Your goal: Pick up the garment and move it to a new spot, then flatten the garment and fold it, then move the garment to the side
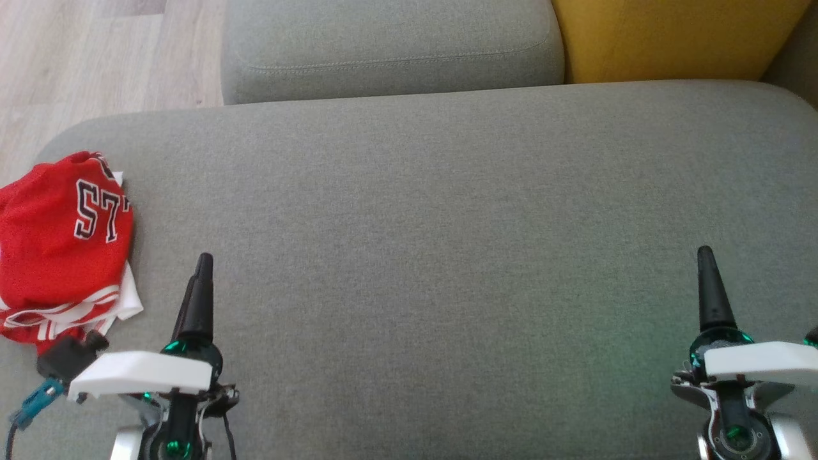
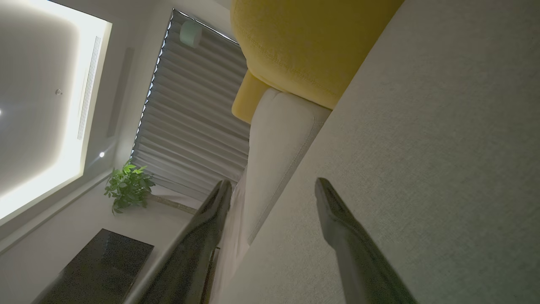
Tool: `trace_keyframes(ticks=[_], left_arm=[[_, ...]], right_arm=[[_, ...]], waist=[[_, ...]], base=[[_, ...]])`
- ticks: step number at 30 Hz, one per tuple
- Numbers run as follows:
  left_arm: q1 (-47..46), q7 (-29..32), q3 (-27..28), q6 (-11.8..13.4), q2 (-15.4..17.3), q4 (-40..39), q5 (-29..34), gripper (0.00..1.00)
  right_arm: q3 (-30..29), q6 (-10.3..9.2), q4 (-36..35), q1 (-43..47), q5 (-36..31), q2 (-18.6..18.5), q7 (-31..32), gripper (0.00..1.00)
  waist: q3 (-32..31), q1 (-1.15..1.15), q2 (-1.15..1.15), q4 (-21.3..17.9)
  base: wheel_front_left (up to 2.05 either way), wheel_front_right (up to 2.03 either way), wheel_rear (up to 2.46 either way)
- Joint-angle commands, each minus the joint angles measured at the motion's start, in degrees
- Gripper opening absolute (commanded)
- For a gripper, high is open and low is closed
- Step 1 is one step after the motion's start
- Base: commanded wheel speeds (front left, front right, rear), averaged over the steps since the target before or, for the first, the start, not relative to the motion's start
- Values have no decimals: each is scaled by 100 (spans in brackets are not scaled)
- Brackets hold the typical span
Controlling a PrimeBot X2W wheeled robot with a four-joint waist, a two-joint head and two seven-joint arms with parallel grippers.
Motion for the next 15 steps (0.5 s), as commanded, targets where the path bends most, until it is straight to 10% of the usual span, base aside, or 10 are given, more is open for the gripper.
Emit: trace_keyframes(ticks=[1,15], left_arm=[[-335,-59,55,-4,110,-275,209,100],[-246,-315,-195,179,275,-526,1651,100]], right_arm=[[64,-2,-267,-253,-197,-129,-62,100],[299,-3,-444,-188,-1638,-233,-226,100]], waist=[[-3,0,0,1],[-42,0,0,15]], base=[[0,0,0],[0,0,0]])
